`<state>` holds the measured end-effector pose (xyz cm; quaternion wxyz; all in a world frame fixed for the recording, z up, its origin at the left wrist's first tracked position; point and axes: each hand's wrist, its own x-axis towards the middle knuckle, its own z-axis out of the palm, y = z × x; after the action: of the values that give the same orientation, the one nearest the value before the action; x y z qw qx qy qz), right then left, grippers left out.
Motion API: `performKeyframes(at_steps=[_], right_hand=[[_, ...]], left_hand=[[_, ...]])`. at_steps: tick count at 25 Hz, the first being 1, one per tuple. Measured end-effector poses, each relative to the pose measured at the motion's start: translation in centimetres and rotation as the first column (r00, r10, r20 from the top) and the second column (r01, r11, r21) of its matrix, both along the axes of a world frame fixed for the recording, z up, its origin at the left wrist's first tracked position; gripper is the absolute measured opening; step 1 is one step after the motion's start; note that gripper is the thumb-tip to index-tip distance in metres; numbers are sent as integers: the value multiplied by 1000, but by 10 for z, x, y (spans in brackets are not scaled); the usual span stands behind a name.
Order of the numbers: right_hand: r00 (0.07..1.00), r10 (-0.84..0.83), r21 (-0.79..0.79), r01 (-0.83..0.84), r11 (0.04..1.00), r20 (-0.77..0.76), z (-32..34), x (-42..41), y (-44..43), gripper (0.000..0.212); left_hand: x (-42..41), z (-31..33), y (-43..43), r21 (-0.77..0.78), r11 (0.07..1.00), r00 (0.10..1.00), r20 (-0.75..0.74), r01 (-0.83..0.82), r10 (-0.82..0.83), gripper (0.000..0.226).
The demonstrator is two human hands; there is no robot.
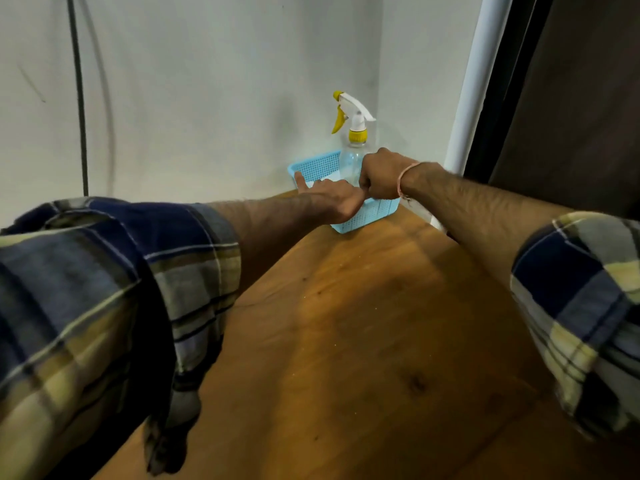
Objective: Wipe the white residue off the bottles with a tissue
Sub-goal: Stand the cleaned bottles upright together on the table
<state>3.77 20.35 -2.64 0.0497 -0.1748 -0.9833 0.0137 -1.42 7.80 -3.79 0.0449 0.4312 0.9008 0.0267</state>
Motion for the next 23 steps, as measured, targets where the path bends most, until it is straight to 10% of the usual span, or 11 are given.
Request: performKeyframes(at_steps=[4,13,23], right_hand=[[995,-17,4,16,1000,98,4,3,0,22],[909,-76,-293,-53,955,-411,-2,60,-108,21],[956,-62,-774,-194,602,-287,4,22,-234,57]], left_hand=[[1,-1,-4,35,998,998,36,-44,43,57],[55,21,-75,435,884,985,81,-172,152,44],[-9,132,-223,307,937,984,116,-167,137,22]])
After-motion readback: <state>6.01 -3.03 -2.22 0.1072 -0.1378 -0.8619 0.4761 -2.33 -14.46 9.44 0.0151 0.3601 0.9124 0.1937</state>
